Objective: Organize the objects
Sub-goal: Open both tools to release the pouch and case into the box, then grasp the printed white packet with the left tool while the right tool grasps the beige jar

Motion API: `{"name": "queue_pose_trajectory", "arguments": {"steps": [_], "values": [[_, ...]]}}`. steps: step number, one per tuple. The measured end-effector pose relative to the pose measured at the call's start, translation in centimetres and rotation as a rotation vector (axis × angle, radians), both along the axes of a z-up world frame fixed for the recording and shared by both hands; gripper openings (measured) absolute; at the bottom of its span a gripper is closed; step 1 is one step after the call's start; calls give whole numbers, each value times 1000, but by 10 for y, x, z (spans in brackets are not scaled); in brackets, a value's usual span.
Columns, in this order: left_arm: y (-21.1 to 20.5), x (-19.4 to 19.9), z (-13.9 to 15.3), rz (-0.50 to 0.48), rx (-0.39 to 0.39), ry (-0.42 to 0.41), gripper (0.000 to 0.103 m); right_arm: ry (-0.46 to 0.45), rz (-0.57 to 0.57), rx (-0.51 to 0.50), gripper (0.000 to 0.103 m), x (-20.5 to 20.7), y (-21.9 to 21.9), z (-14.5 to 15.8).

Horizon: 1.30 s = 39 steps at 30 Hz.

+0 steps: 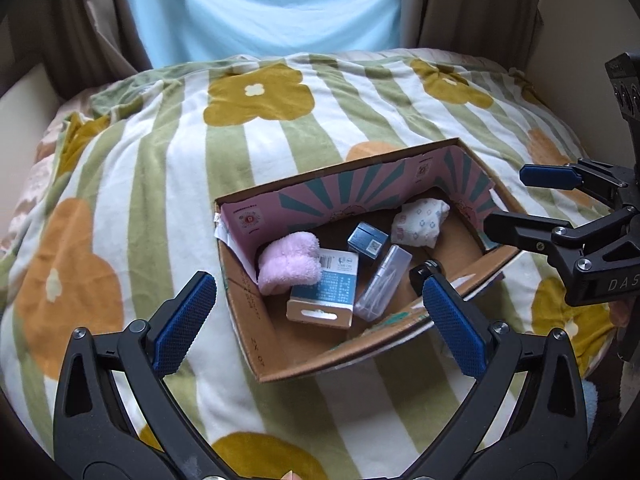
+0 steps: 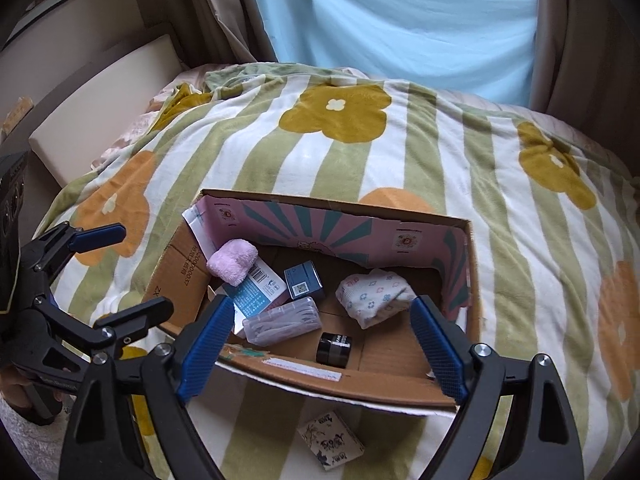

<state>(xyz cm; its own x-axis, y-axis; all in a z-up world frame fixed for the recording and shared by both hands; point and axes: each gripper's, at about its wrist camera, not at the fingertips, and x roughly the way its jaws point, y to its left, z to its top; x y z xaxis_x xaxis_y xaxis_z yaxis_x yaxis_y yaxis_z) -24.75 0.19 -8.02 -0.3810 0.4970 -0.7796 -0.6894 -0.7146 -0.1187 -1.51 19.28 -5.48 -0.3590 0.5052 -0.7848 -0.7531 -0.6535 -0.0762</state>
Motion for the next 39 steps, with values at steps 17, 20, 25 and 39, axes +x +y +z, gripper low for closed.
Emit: {"name": "queue_pose_trajectory", "arguments": {"steps": [17, 20, 25, 39], "values": [[-25, 98, 66, -56, 95, 121, 103, 28, -22, 161, 87, 82, -85, 56], [-20, 112, 58, -76, 105, 106, 103, 33, -5, 167, 87, 97, -97, 51], [-6, 128, 38, -125, 129, 44, 103, 10, -1, 148, 87, 116, -107, 29], [50, 159, -42, -240, 41, 12, 103, -71, 9, 89, 87, 158, -103, -61]]}}
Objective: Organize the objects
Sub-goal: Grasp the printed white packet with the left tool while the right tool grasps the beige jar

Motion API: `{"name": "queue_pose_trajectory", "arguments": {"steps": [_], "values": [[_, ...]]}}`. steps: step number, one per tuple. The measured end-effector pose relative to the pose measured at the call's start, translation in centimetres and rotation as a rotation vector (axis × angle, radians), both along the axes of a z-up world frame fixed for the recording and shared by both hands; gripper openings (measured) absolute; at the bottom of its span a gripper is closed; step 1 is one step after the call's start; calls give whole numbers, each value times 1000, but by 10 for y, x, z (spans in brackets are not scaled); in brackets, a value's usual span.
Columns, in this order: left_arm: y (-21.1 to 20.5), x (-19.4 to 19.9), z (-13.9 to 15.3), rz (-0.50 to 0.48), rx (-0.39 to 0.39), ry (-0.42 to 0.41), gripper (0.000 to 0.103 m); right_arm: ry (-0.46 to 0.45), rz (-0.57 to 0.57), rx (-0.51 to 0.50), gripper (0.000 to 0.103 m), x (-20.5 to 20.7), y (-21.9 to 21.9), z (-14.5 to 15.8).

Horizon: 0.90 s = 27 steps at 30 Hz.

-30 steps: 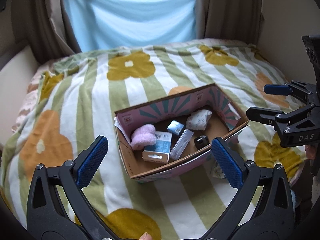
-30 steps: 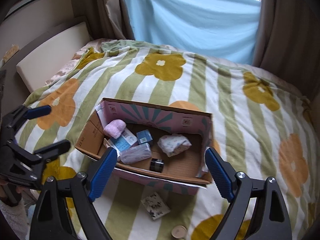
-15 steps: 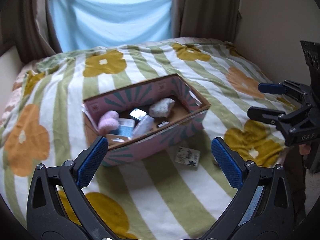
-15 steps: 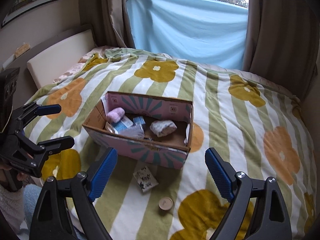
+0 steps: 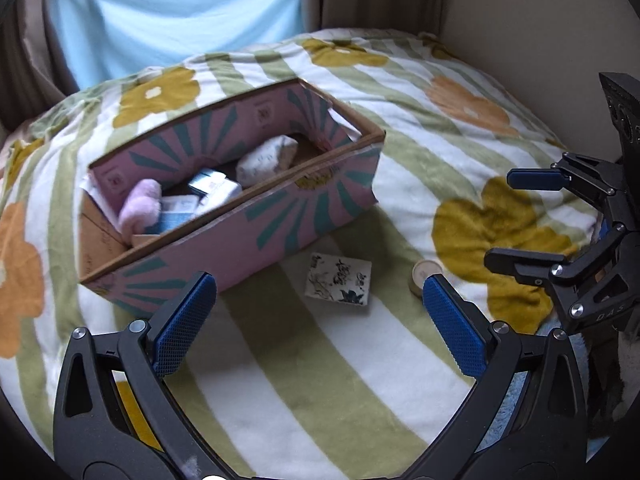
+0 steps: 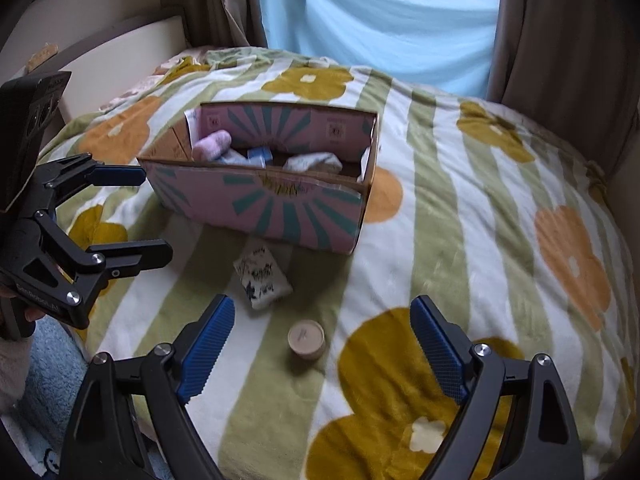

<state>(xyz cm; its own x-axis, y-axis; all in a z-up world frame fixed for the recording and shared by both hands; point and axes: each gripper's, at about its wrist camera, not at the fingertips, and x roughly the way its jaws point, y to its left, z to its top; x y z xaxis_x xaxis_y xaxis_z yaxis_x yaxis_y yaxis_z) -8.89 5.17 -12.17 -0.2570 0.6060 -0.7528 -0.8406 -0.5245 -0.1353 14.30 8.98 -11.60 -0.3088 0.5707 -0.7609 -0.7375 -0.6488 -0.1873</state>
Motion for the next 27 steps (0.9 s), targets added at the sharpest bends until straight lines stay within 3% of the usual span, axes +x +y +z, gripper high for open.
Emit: {"name": "queue_pose_trajectory", "arguments": {"steps": [10, 14, 21, 23, 27], "values": [[45, -9, -73, -28, -70, -111, 103, -61, 4, -43, 86, 3, 15, -58], [57, -13, -94, -28, -90, -135, 102, -89, 14, -71, 73, 1, 21, -79], [67, -17, -112, -38, -118, -139, 100, -105, 30, -95, 61, -4, 27, -96], [69, -18, -114, -43, -116, -145, 91, -110, 33, -94, 56, -6, 28, -98], [72, -20, -117, -46, -118, -150, 88, -103, 42, -97, 48, -8, 28, -99]]}}
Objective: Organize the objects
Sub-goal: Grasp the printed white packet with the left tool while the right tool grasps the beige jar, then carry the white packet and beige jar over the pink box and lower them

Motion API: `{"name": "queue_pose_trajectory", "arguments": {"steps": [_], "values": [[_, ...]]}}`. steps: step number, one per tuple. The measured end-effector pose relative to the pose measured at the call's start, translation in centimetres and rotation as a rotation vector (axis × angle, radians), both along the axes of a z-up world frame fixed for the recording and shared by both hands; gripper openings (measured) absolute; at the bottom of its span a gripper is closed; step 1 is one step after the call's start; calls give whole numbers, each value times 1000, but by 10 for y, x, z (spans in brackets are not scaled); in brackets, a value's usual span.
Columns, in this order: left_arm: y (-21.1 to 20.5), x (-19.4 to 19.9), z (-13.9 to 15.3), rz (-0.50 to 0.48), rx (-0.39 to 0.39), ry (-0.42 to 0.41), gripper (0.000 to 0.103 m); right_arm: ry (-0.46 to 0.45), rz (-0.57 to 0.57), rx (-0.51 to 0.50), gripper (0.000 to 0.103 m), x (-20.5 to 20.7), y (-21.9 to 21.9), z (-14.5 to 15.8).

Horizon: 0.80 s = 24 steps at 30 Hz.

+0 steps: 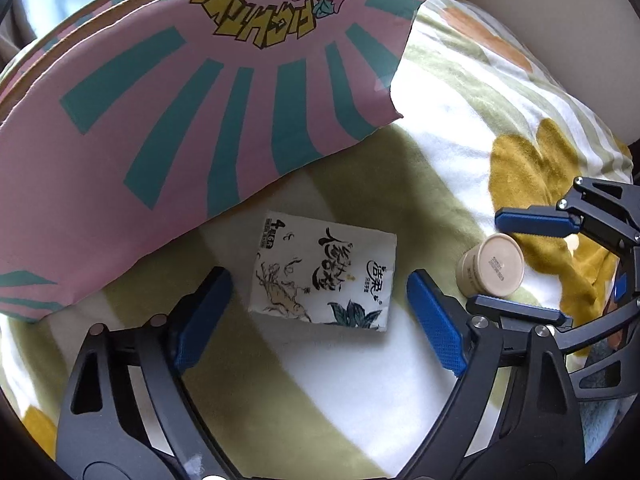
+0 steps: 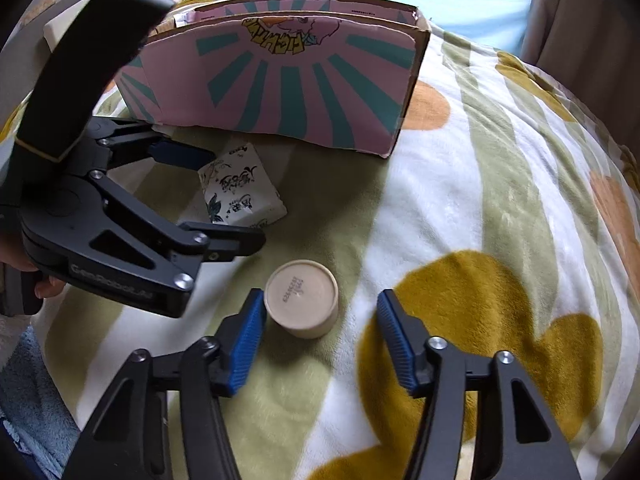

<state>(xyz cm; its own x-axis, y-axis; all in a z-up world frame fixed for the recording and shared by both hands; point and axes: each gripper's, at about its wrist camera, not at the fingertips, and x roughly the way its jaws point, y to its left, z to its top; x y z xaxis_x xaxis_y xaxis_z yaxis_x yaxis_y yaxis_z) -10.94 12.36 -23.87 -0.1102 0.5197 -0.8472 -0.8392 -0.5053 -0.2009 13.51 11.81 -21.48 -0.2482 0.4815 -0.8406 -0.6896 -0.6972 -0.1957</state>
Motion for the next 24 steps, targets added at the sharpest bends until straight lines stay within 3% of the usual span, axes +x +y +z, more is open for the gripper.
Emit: {"name": "queue_pose_trajectory", "arguments": {"steps": [4, 6, 24], "values": [[3, -2, 1, -3, -6, 5, 70, -2, 10, -13, 33, -3, 0, -2], [3, -2, 0, -12, -8, 0, 63, 2, 10, -21, 31, -4, 0, -3], [-9, -3, 24, -8, 28, 3, 61, 35, -13, -14, 31, -3, -9, 10]]}}
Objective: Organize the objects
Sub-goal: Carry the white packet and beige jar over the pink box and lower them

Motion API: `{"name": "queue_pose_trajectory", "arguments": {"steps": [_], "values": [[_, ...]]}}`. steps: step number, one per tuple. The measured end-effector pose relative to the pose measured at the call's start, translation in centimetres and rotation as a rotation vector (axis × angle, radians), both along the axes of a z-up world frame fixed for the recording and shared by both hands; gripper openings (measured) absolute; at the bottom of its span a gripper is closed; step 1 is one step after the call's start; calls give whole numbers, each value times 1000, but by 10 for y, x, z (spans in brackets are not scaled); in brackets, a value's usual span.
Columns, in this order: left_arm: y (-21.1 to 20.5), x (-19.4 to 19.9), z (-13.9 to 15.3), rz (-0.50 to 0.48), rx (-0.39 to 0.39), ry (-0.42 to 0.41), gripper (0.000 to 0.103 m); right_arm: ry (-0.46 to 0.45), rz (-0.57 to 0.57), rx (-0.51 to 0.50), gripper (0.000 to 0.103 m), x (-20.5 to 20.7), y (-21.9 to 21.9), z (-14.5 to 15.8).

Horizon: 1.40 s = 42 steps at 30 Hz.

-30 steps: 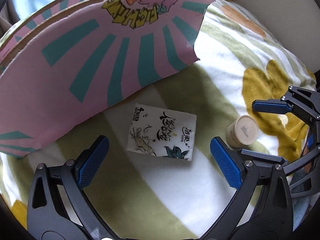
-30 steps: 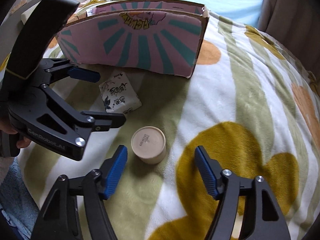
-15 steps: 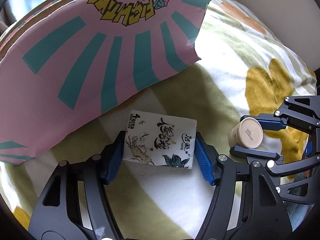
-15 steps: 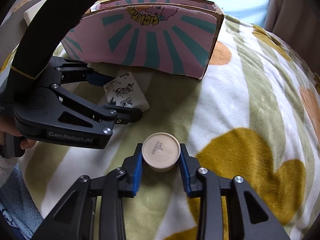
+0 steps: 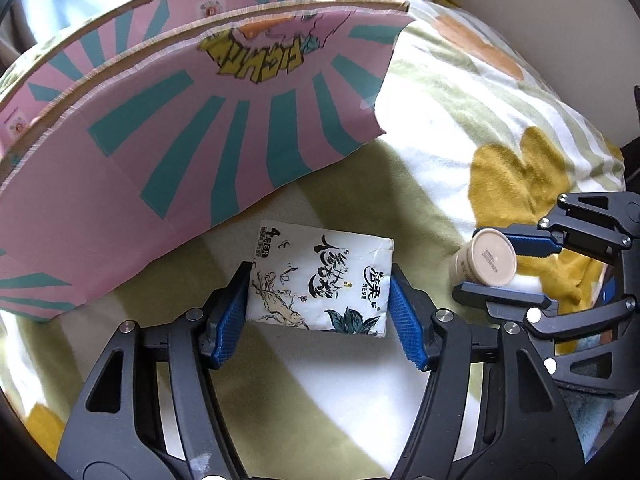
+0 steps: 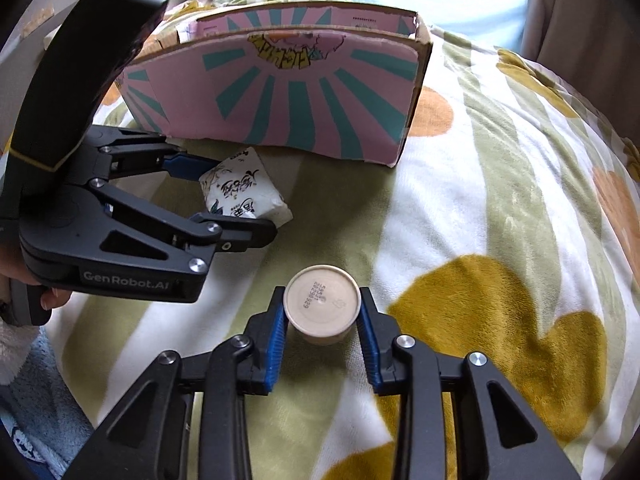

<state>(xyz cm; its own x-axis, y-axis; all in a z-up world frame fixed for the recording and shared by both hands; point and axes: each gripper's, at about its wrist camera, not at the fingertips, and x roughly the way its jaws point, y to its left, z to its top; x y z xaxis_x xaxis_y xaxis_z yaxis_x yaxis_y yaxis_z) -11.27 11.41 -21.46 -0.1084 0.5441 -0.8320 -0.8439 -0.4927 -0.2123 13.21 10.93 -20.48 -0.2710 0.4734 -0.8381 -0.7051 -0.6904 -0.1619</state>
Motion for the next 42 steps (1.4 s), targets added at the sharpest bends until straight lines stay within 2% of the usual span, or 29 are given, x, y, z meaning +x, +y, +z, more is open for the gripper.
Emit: {"name": "queue_pose_trajectory", "arguments": {"steps": [10, 22, 27, 33, 37, 42], "values": [[-27, 18, 47, 30, 63, 20, 61, 43, -10, 17, 31, -2, -8, 29], [-69, 4, 108, 138, 129, 78, 61, 108, -22, 18, 31, -19, -10, 84], [-90, -15, 139, 204, 162, 115, 61, 127, -20, 75, 31, -39, -4, 119], [-104, -44, 160, 265, 163, 167, 61, 126, 2, 113, 31, -73, 14, 150], [-104, -72, 162, 306, 153, 164, 61, 116, -10, 83, 31, -98, 38, 159], [-100, -113, 151, 355, 126, 111, 61, 104, -21, 42, 31, -127, 70, 155]]}}
